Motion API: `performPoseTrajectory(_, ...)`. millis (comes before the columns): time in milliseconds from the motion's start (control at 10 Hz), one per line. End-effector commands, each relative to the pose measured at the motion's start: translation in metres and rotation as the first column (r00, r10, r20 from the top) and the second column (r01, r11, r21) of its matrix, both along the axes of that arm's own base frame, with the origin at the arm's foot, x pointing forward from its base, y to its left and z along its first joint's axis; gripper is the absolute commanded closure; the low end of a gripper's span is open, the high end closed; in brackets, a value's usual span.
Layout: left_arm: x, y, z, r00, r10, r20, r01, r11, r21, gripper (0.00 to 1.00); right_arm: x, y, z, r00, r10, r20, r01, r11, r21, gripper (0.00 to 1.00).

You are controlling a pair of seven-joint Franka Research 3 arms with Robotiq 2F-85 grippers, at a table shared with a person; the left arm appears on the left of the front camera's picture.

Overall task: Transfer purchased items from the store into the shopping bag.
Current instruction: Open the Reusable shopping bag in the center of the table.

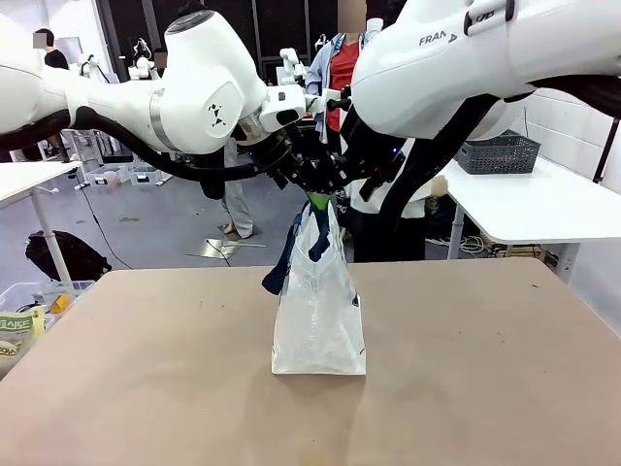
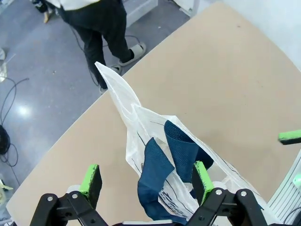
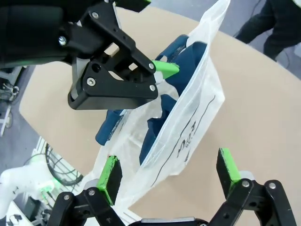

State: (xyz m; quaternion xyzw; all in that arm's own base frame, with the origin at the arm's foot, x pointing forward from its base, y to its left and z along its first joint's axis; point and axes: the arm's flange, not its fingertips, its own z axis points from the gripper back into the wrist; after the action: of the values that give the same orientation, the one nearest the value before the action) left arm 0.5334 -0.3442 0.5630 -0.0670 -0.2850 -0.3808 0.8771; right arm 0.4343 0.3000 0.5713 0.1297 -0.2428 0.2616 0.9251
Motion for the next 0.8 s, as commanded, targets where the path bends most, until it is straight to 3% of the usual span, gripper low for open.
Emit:
performPoseTrajectory(0,0.004,-0.004,0.002,0.999,-0.031,-0.035,0.031,0.999,0.006,0.0,0.004,0.01,-0.007,0.999,-0.016,-0.041,0.015,1.0,-0.021,0.0)
performPoseTrajectory(700,0.008,-0.014,-0.013,0.996,-0.041,-0.079,0.046,0.997,0.061,0.0,0.017,0.021,-0.03,0.996,-0.062,-0.063,0.059,0.997,-0.046,0.0)
